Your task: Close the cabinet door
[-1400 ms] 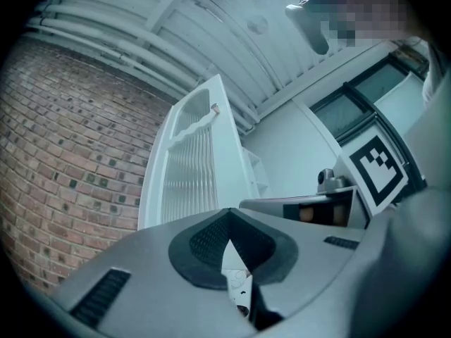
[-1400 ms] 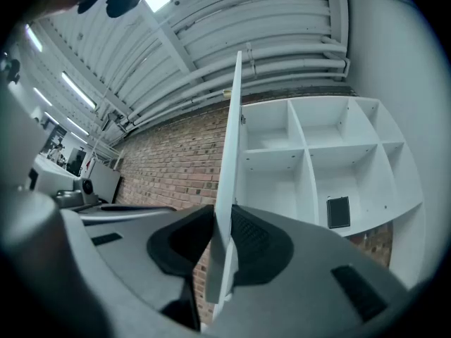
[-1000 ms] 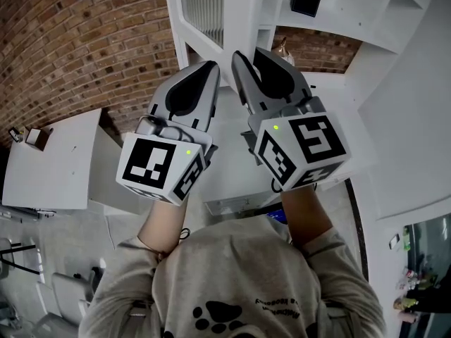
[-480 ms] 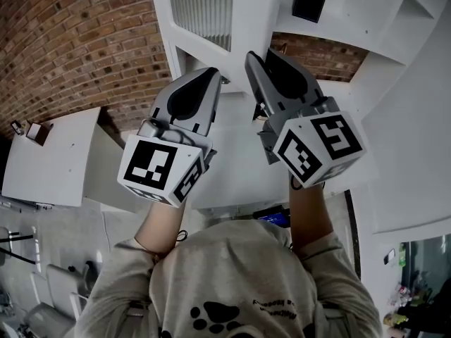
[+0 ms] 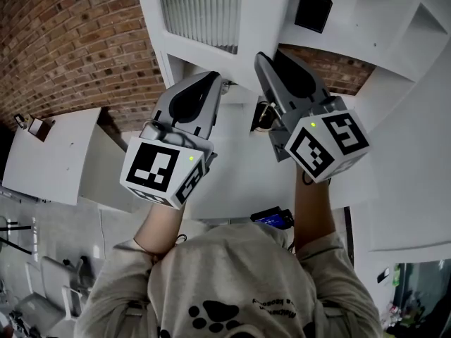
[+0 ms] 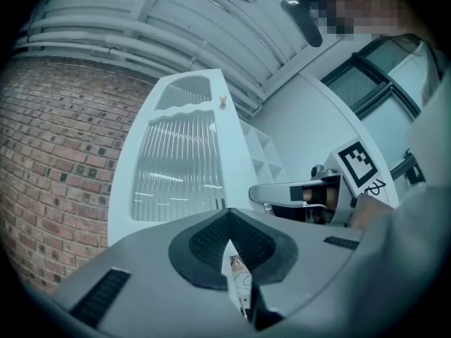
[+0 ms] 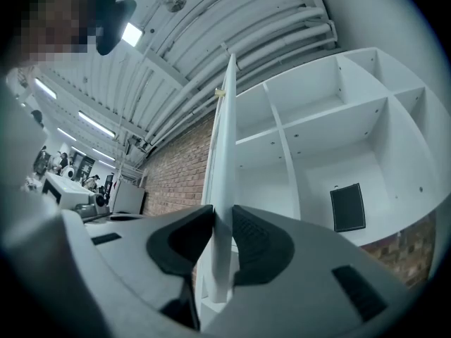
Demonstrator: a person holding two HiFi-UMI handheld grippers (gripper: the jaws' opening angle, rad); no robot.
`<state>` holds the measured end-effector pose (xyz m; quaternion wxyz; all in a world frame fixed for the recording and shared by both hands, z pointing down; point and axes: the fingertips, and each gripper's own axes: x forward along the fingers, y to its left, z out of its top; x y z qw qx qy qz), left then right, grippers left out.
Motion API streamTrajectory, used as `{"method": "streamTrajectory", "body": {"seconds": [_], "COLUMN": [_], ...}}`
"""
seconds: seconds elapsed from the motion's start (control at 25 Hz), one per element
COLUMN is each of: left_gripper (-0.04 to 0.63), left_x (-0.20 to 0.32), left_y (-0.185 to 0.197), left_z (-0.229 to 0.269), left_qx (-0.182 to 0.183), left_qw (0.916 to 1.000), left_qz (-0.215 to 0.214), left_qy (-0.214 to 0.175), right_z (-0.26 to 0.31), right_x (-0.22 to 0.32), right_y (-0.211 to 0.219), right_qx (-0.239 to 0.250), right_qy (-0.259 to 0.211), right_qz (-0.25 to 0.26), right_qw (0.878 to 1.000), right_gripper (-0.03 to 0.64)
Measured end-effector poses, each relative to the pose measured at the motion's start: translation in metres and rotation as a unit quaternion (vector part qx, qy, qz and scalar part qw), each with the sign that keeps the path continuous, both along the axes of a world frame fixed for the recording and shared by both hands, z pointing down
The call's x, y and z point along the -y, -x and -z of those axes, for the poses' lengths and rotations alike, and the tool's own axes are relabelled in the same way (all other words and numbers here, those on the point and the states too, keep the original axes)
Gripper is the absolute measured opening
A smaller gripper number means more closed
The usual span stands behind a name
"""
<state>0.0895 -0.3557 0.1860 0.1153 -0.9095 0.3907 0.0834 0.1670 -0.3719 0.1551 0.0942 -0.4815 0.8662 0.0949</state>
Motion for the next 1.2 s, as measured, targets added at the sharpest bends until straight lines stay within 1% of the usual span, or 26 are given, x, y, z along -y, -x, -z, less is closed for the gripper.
{"method": "streamTrajectory", "body": {"seconds": [0.24, 0.56, 0.88, 1.08, 1.2], "left_gripper": [0.008, 0.008, 0.008, 0.008, 0.008], "left_x": [0.025, 0.044, 0.056, 0.060, 0.061], "left_y": [-0.020, -0.043, -0.045, -0.045, -0.046], "left_z": [0.000, -0.005, -0.007, -0.009, -0.011], "left_qx": [-0.001, -0.005, -0.018, -0.022, -0.022], "left_qw": [0.9998, 0.9990, 0.9966, 0.9953, 0.9952], "left_qz": [0.019, 0.044, 0.080, 0.093, 0.094], "left_qy": [0.003, 0.010, 0.010, 0.016, 0.018], "right_z": [0.001, 0.000, -0.003, -0.002, -0.003], "right_x": [0.029, 0.049, 0.067, 0.074, 0.079], "right_y": [-0.022, -0.038, -0.047, -0.050, -0.052], "right_qx": [-0.003, -0.001, -0.006, -0.006, -0.007], "right_qy": [0.006, 0.009, 0.008, 0.008, 0.010], "right_qz": [0.032, 0.069, 0.096, 0.101, 0.101], "right_qw": [0.999, 0.998, 0.995, 0.995, 0.995], "right_gripper": [0.097, 0.098, 0.098, 0.098, 0.098]}}
